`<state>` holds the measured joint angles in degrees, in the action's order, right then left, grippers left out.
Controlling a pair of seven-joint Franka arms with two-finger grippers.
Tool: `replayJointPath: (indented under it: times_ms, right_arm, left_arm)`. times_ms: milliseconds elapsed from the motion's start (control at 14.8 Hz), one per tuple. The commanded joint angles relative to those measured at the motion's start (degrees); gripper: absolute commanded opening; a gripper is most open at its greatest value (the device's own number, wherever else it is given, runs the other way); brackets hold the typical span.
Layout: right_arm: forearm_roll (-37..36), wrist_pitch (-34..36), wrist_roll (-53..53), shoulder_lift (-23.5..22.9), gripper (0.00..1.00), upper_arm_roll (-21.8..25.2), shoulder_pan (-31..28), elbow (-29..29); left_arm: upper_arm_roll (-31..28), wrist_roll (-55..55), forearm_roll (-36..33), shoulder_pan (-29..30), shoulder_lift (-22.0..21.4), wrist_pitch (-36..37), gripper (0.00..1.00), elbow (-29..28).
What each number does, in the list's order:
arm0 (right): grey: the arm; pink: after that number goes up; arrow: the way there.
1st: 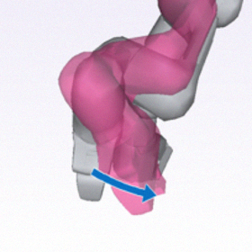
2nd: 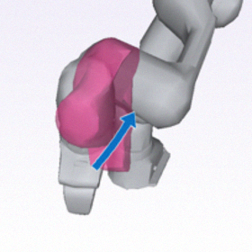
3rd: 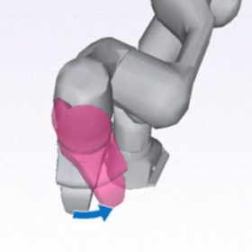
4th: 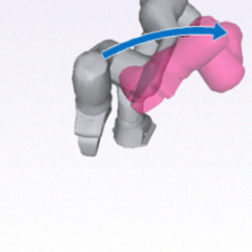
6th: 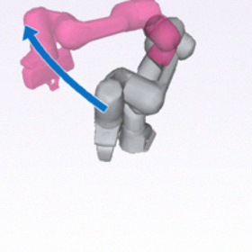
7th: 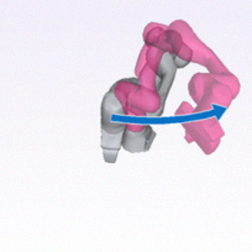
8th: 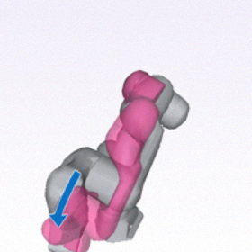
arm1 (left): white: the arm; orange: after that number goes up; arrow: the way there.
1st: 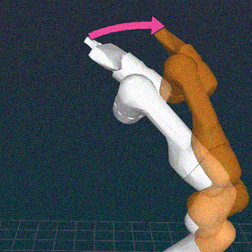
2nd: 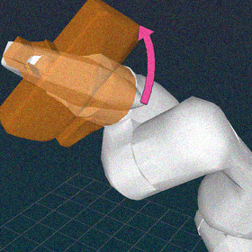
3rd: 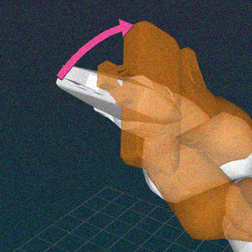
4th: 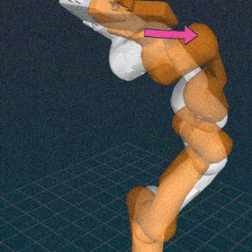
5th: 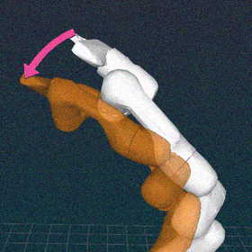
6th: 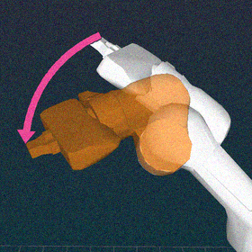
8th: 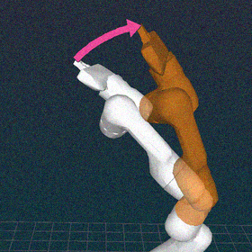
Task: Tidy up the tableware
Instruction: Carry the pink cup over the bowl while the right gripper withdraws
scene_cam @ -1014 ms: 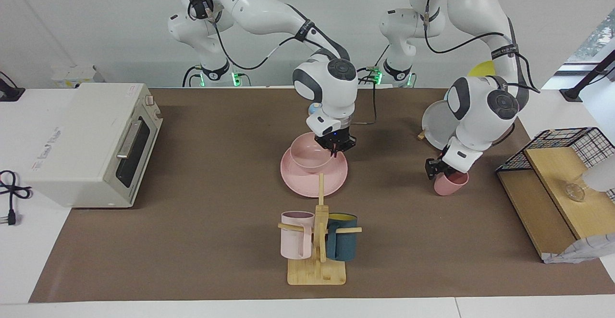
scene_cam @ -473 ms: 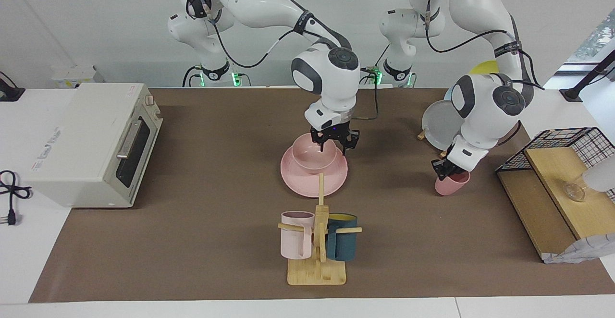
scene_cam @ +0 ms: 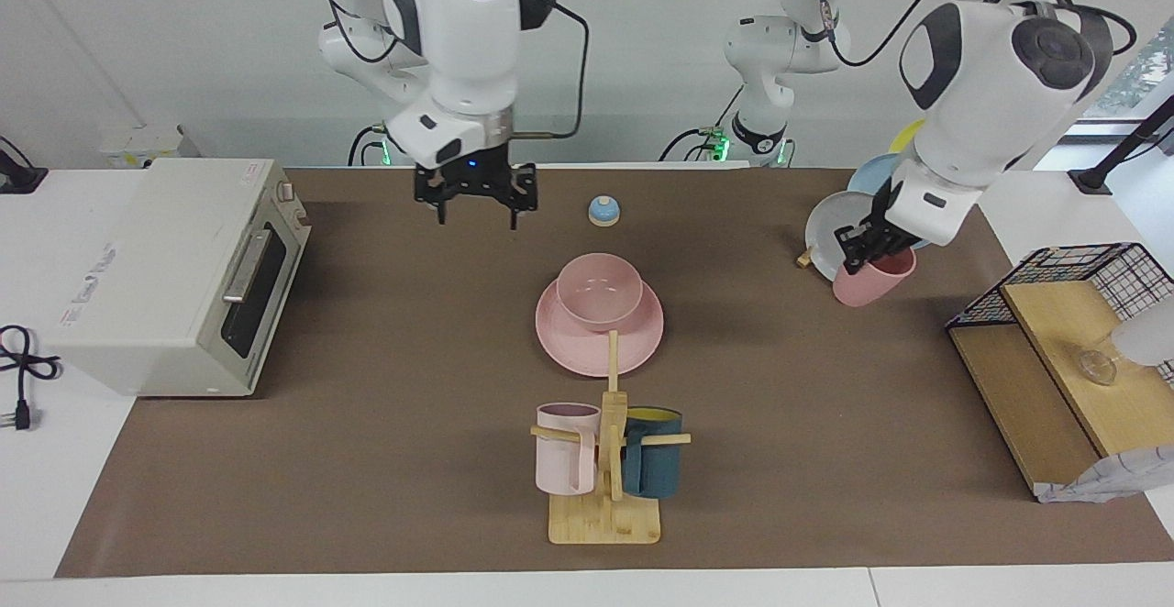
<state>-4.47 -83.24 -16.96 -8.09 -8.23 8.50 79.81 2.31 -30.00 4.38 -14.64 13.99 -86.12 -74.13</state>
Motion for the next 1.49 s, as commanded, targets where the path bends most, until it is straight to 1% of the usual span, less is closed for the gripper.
replayJointPath:
  times_ms: [0, 68, 203, 338, 473, 608, 743, 878, 946, 1081, 1284, 1419]
  right_arm:
    - [5.16, -0.17, 9.55, 4.74, 1.00, 9.08, -0.85, 7.19]
    - [5.17, 0.01, 12.80, 4.92, 1.00, 11.20, -0.76, 7.03]
    - [5.26, 0.28, 14.59, 5.10, 1.00, 13.50, -1.37, 7.29]
    - [5.26, -0.07, 14.24, 6.68, 1.00, 14.12, -1.64, 10.18]
    - [5.26, -0.60, 14.94, 7.12, 1.00, 14.12, -1.81, 10.98]
    - [4.83, -4.71, 17.56, 7.30, 1.00, 14.21, -1.81, 12.82]
    - [4.39, -5.00, 18.02, 7.30, 1.00, 14.30, -2.17, 13.54]
    - [4.29, -4.21, 18.37, 7.21, 1.00, 14.65, -2.17, 13.18]
    - [4.30, -3.34, 19.68, 7.30, 1.00, 15.61, -1.99, 13.27]
    - [4.30, -2.80, 22.58, 7.91, 1.00, 16.23, -2.60, 14.58]
    - [4.38, -2.54, 21.45, 8.35, 1.00, 16.14, -2.87, 14.85]
    - [4.30, -1.83, 21.10, 9.23, 1.00, 16.23, -2.96, 16.16]
  left_arm:
    - [-0.82, -13.47, 0.97, -9.24, 2.36, -0.87, 0.00, 4.35]
    - [-0.82, -16.63, 1.67, -12.58, 2.54, -2.72, 0.00, 4.08]
    - [-0.82, -23.75, 1.33, -17.86, 4.46, -7.28, 0.00, 2.51]
    - [-0.82, -27.55, 0.72, -21.74, 4.56, -12.29, 0.00, -2.14]
    - [-0.82, -31.76, 0.54, -24.64, 5.17, -17.39, 0.00, -7.14]
    - [-0.82, -32.84, 0.54, -26.49, 5.26, -19.87, 0.00, -10.85]
    - [-0.82, -33.63, 0.54, -26.94, 5.35, -21.80, 0.00, -12.17]
    - [-0.91, -33.63, -0.68, -26.94, 6.75, -21.98, 0.00, -12.35]
    - [-0.82, -33.72, -2.17, -27.02, 7.54, -22.42, 0.00, -12.44]
    - [-0.82, -33.89, -2.45, -27.02, 8.07, -24.09, 0.00, -13.23]
    - [-0.82, -34.33, -2.62, -27.02, 10.09, -26.19, 0.00, -13.23]
    - [-0.82, -35.03, -3.59, -27.46, 10.97, -27.69, 0.00, -13.32]
